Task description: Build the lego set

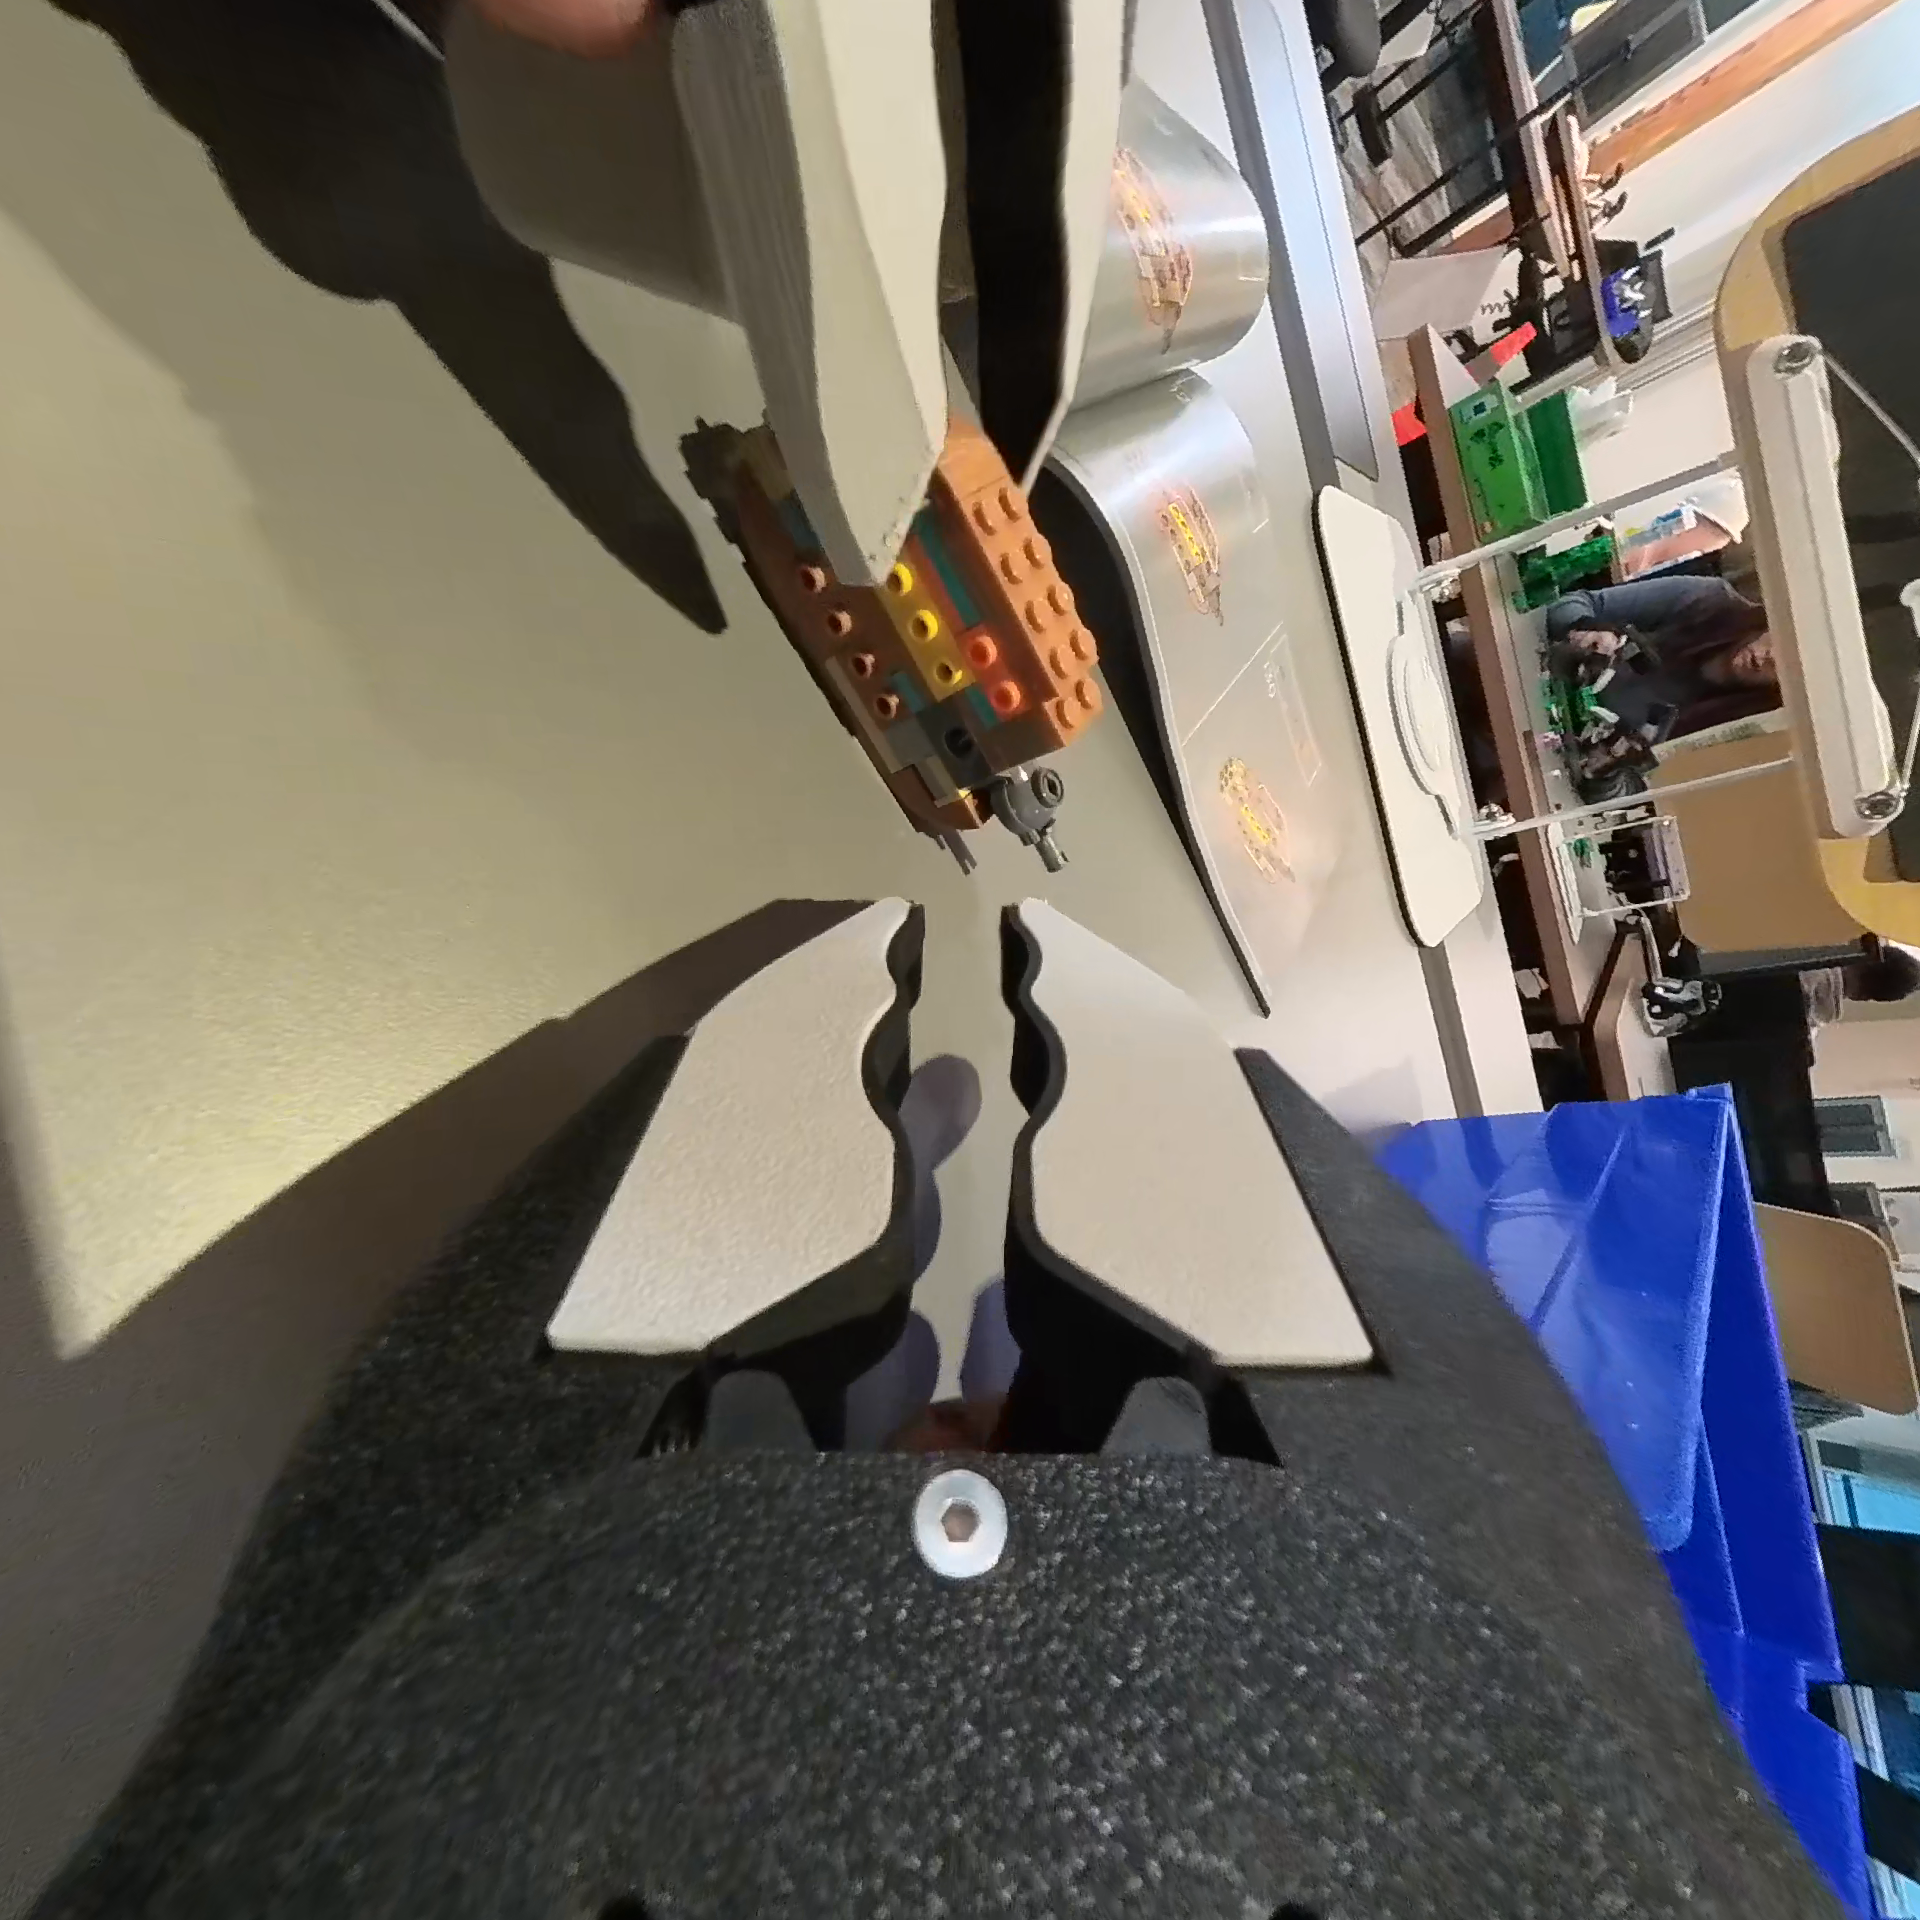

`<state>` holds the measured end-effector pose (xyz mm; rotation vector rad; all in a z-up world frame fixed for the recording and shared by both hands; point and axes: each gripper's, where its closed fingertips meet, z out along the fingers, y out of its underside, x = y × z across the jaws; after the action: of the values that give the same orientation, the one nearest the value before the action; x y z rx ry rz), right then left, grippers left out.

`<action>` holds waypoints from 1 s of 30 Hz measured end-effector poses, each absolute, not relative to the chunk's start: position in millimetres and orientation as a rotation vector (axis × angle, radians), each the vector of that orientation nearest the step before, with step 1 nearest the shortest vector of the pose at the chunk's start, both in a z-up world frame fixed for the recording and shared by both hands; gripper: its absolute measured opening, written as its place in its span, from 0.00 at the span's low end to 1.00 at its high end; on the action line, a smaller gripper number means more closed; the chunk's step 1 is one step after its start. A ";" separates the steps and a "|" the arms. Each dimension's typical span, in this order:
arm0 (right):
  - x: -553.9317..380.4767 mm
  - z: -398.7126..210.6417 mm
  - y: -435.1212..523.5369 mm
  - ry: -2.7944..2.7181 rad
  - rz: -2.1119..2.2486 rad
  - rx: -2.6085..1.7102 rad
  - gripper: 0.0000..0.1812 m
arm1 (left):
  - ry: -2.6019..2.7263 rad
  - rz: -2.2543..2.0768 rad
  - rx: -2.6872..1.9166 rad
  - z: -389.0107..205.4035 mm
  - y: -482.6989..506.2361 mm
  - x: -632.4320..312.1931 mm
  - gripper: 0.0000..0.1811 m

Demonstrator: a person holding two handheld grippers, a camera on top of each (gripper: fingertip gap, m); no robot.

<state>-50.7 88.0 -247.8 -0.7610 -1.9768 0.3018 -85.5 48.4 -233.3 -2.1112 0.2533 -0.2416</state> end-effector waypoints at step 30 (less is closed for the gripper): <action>-47.8 -246.2 91.5 -1.994 0.396 -0.845 0.13 | 0.297 -0.123 -1.897 -200.5 57.9 -79.3 0.32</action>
<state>-47.8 91.5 -246.2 -0.8454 -1.9936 0.3964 -79.3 57.9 -200.5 -1.8967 0.2971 -0.1230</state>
